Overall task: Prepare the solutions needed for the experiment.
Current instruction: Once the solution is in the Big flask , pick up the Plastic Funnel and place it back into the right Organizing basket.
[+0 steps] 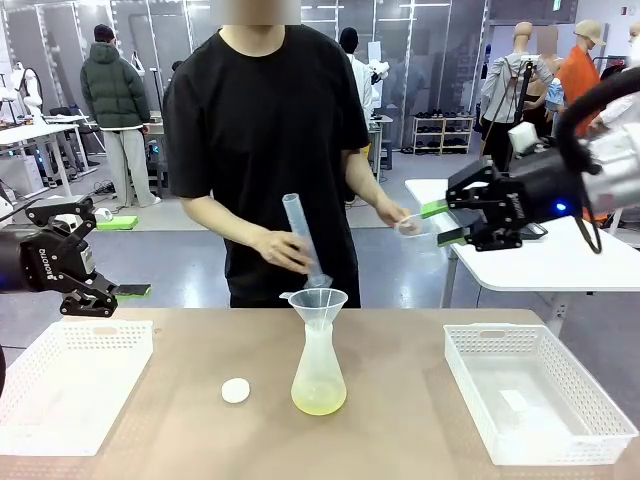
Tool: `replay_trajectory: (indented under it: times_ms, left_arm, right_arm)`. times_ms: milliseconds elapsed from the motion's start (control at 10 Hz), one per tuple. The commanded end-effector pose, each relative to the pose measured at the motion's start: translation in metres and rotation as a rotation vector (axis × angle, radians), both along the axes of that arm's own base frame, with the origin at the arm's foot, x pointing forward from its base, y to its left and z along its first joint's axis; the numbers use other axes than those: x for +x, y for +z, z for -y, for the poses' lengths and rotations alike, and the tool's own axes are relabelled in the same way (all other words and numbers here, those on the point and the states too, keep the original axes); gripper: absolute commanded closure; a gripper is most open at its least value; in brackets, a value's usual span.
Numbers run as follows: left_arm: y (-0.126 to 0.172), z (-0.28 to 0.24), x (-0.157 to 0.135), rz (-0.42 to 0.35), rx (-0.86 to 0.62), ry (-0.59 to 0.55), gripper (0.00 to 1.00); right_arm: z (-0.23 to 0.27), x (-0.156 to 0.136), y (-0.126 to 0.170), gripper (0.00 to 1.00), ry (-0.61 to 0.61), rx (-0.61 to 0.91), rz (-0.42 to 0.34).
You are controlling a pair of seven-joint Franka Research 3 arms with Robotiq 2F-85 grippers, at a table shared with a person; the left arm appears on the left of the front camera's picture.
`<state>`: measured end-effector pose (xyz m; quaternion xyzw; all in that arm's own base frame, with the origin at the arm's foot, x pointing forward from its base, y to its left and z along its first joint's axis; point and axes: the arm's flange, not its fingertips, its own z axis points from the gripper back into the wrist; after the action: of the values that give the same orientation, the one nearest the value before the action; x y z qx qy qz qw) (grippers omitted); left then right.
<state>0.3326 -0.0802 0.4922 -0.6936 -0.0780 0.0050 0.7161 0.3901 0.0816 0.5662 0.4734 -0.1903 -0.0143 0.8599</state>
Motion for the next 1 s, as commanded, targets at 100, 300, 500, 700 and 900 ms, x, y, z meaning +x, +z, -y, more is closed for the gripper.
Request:
replay_trajectory:
  times_ms: [100, 300, 500, 700, 900]
  left_arm:
    - [0.001, 0.001, -0.001, 0.001, -0.011, -0.007, 0.00]
    - [0.001, 0.001, -0.001, 0.001, -0.011, -0.007, 0.00]
    - [0.001, 0.001, -0.001, 0.001, -0.011, -0.007, 0.00]
    - [0.001, 0.001, -0.001, 0.001, -0.011, -0.007, 0.00]
    - [0.001, 0.001, -0.001, 0.001, -0.011, -0.007, 0.00]
  right_arm:
    - [-0.046, 0.040, 0.008, 0.43, 0.063, -0.202, -0.005]
    - [-0.083, 0.064, 0.008, 0.43, 0.127, -0.325, -0.006]
    - [-0.111, 0.077, 0.007, 0.43, 0.208, -0.355, -0.024]
    - [-0.128, 0.079, 0.008, 0.43, 0.236, -0.372, -0.016]
    - [-0.124, 0.074, 0.008, 0.43, 0.237, -0.372, -0.011]
